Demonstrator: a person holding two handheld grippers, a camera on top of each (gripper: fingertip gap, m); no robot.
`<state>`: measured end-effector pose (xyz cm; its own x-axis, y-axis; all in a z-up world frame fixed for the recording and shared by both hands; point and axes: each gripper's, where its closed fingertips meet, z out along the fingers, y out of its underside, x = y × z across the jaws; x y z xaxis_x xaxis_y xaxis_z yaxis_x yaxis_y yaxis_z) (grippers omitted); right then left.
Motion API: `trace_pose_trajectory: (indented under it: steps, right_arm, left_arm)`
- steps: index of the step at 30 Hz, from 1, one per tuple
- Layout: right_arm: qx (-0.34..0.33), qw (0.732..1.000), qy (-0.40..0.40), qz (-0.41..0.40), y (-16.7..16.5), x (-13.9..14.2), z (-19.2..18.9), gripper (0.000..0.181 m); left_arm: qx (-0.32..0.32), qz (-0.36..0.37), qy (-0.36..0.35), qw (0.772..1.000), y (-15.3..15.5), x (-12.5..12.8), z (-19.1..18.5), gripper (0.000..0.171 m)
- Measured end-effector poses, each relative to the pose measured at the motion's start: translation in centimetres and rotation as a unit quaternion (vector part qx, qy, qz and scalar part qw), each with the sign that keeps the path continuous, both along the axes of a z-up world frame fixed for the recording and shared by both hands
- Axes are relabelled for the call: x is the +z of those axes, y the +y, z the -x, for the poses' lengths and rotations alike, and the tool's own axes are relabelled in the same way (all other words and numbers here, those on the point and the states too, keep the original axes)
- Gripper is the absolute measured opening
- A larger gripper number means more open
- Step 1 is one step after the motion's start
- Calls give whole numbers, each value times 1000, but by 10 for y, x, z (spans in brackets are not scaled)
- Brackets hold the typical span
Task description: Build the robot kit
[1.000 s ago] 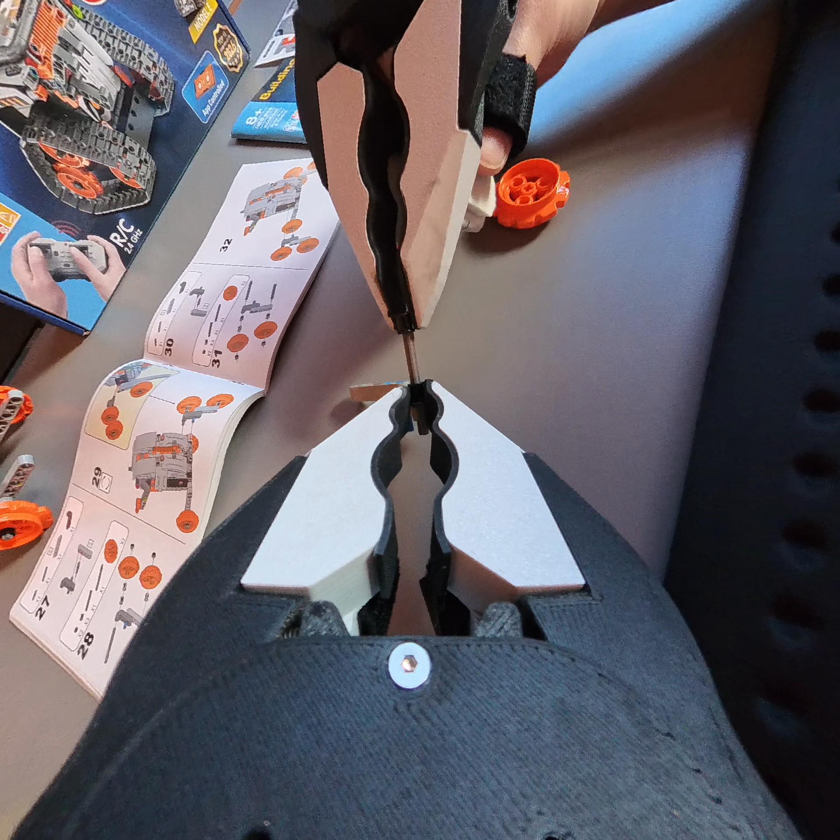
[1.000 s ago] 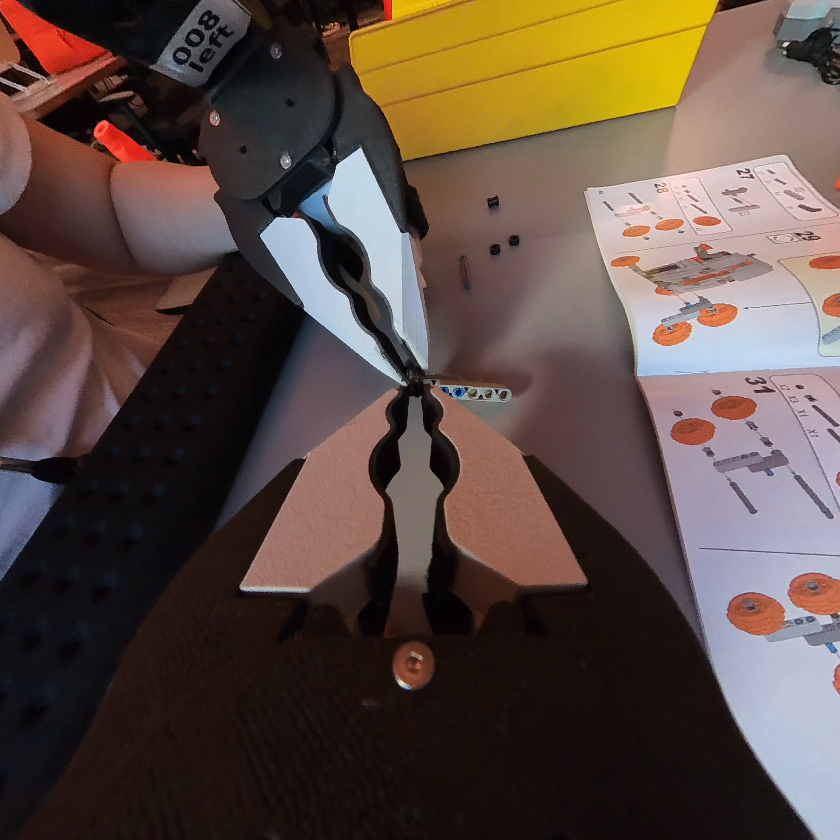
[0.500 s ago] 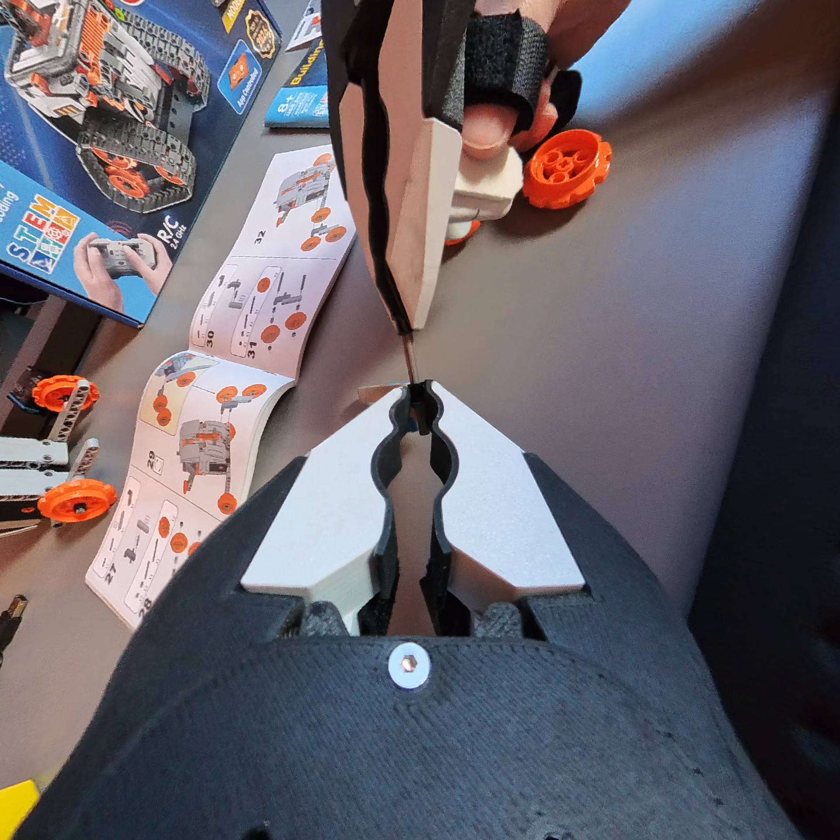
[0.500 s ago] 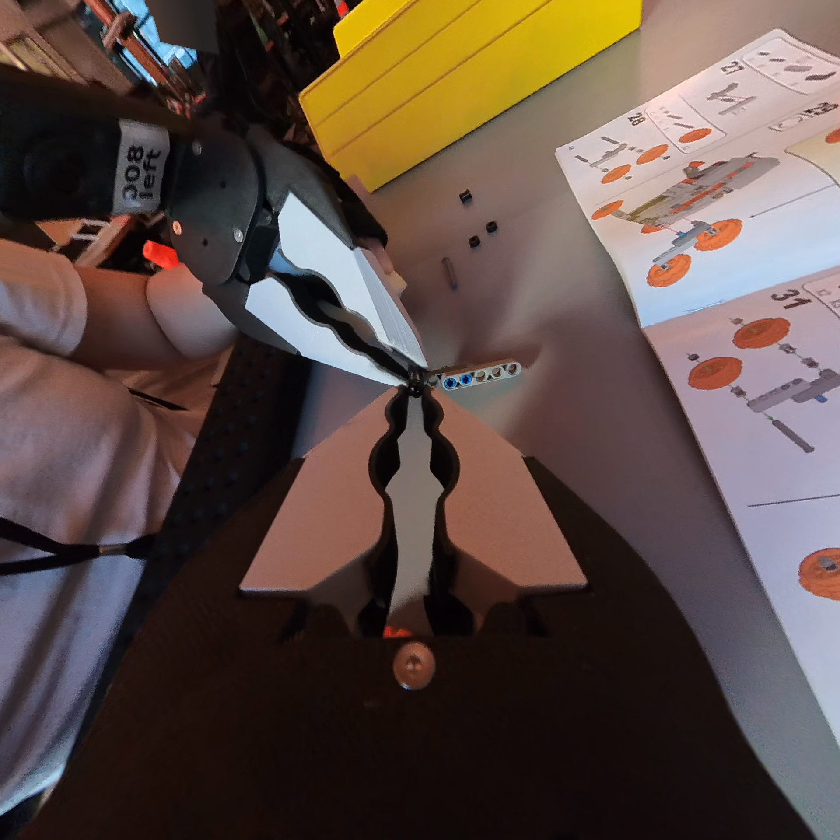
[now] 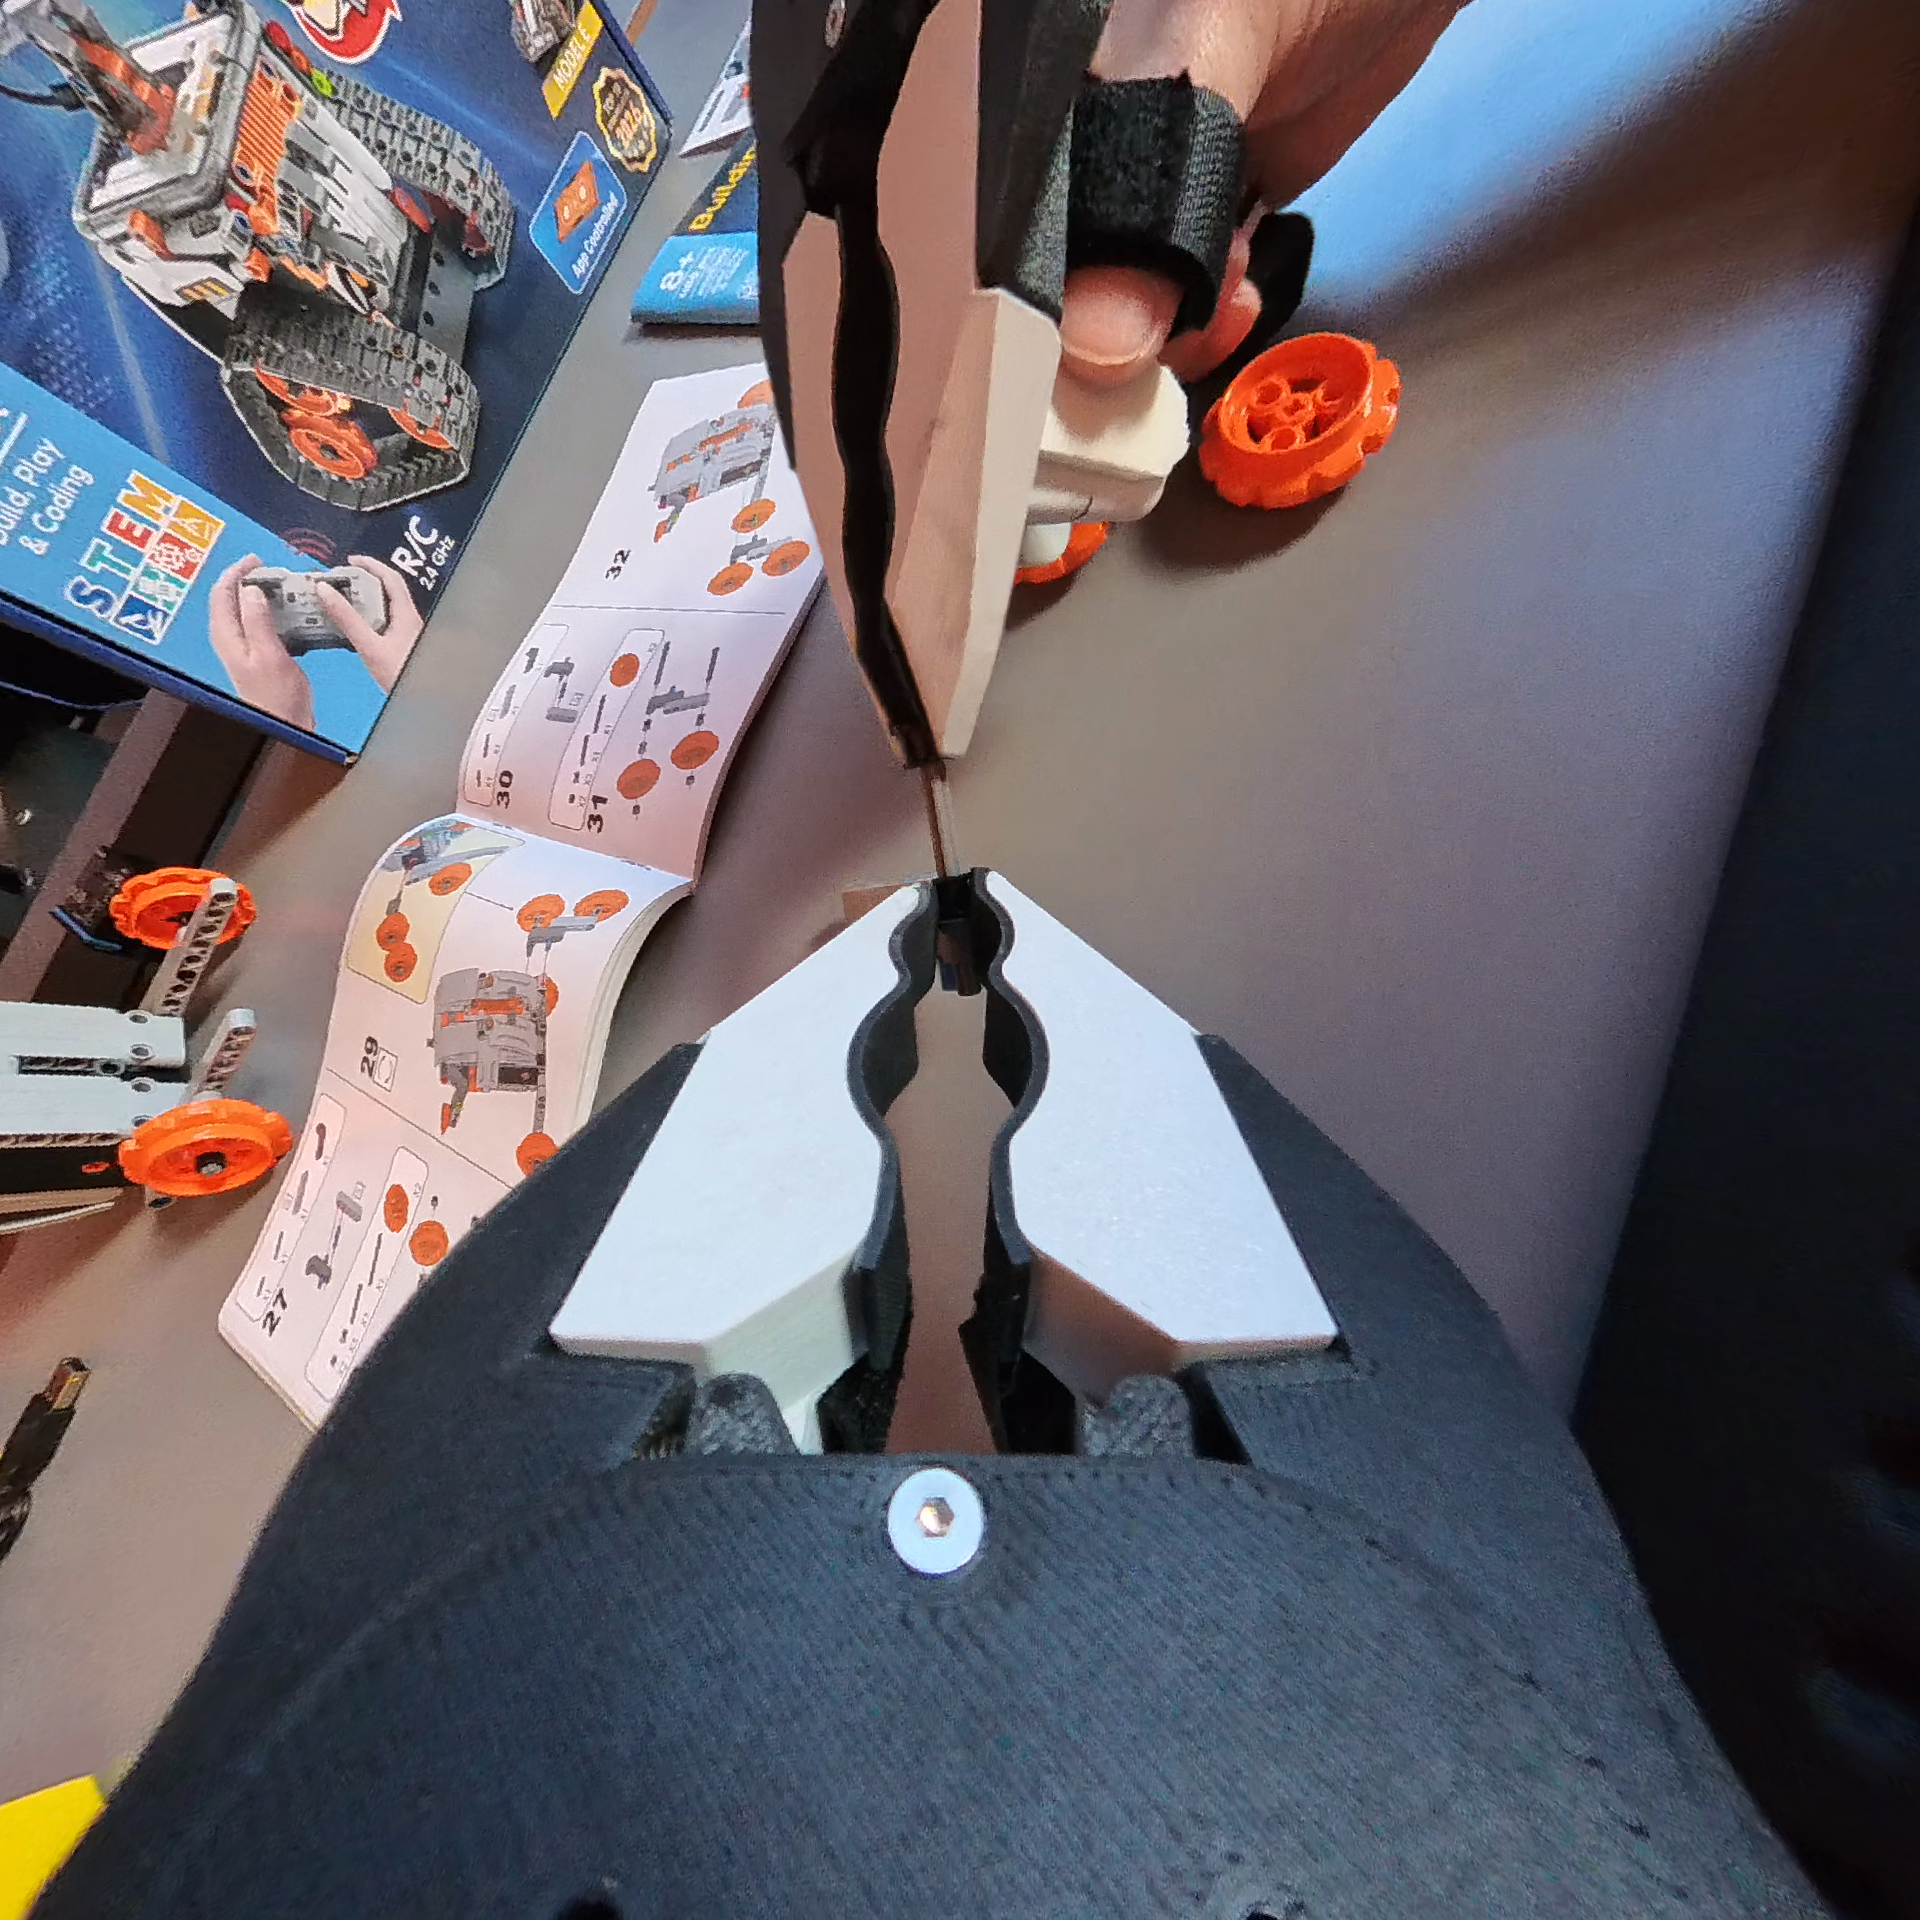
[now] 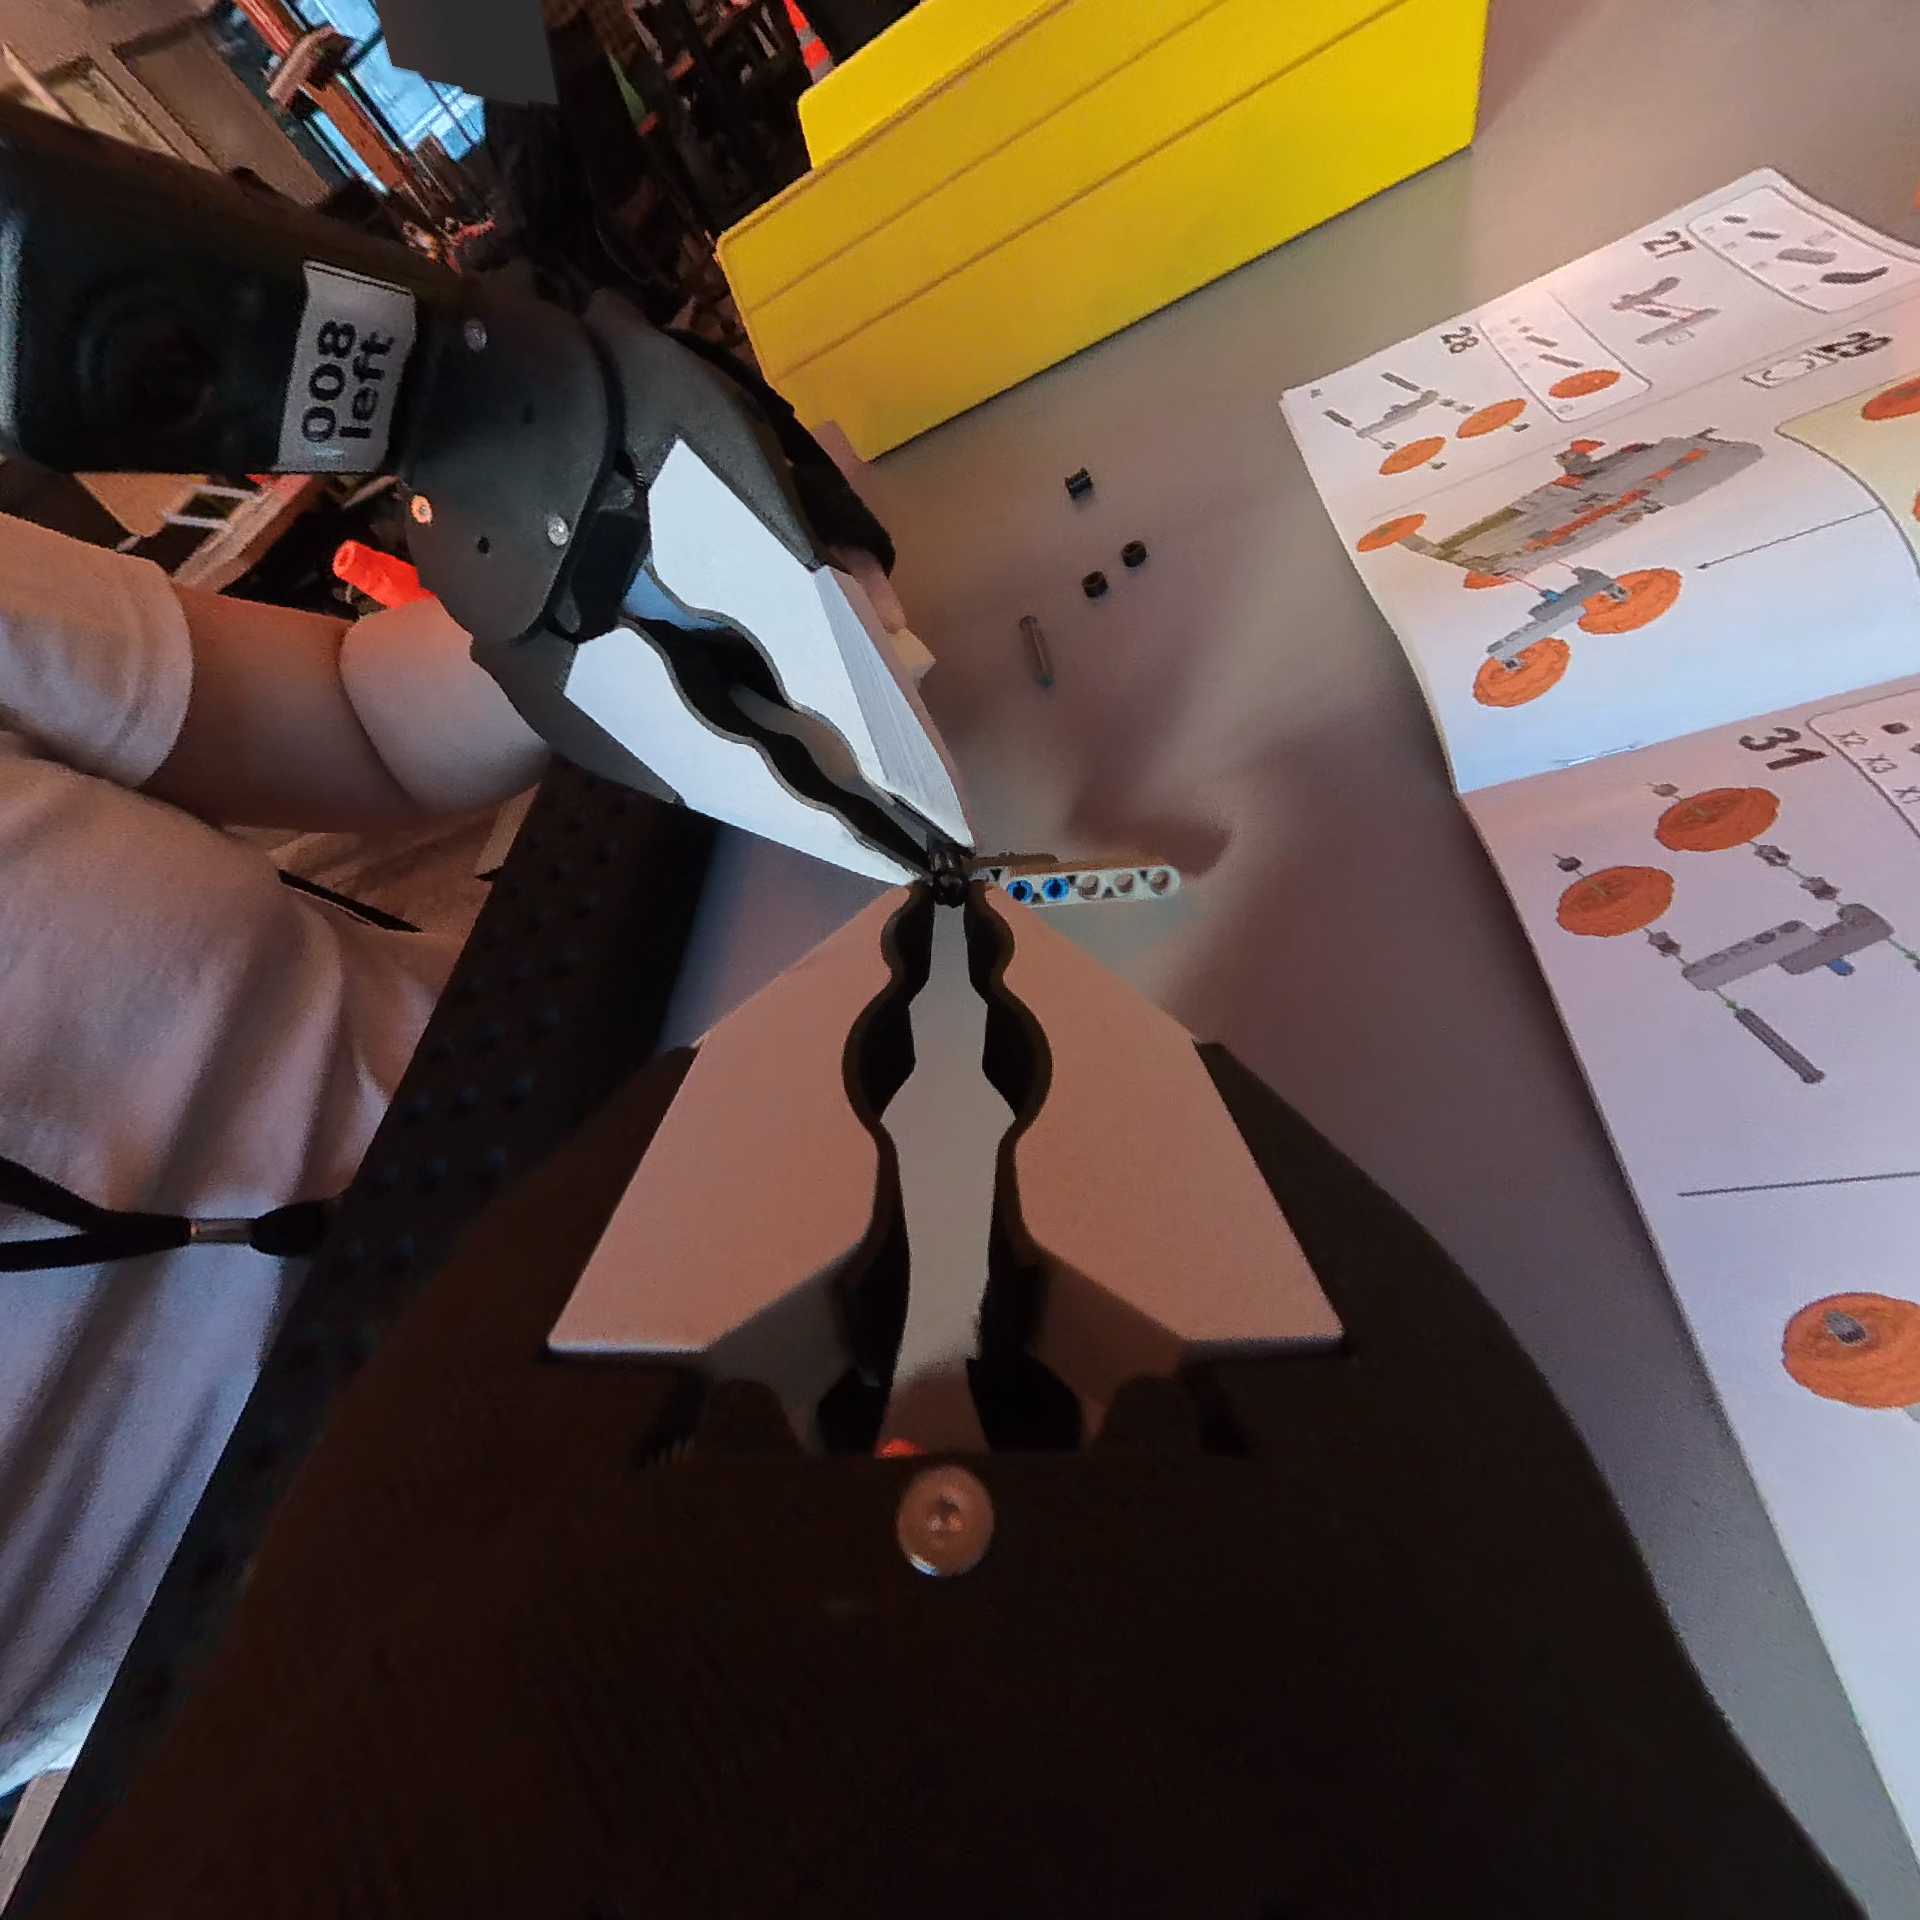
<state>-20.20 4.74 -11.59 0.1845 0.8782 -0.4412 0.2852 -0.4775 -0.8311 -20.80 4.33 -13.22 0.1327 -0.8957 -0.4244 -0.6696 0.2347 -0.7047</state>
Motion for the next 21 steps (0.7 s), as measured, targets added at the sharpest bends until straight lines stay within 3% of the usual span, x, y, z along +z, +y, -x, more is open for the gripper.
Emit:
trace_pose_trajectory:
  steps: [9,21]
  right_arm:
    - [-38,998,-15,45,6,-5,0,5]
    - [-42,996,14,77,7,-1,1,5]
  left_arm:
    - [18,-51,30,998,7,-3,1,2]
    - [24,-44,20,999,9,-1,2,2]
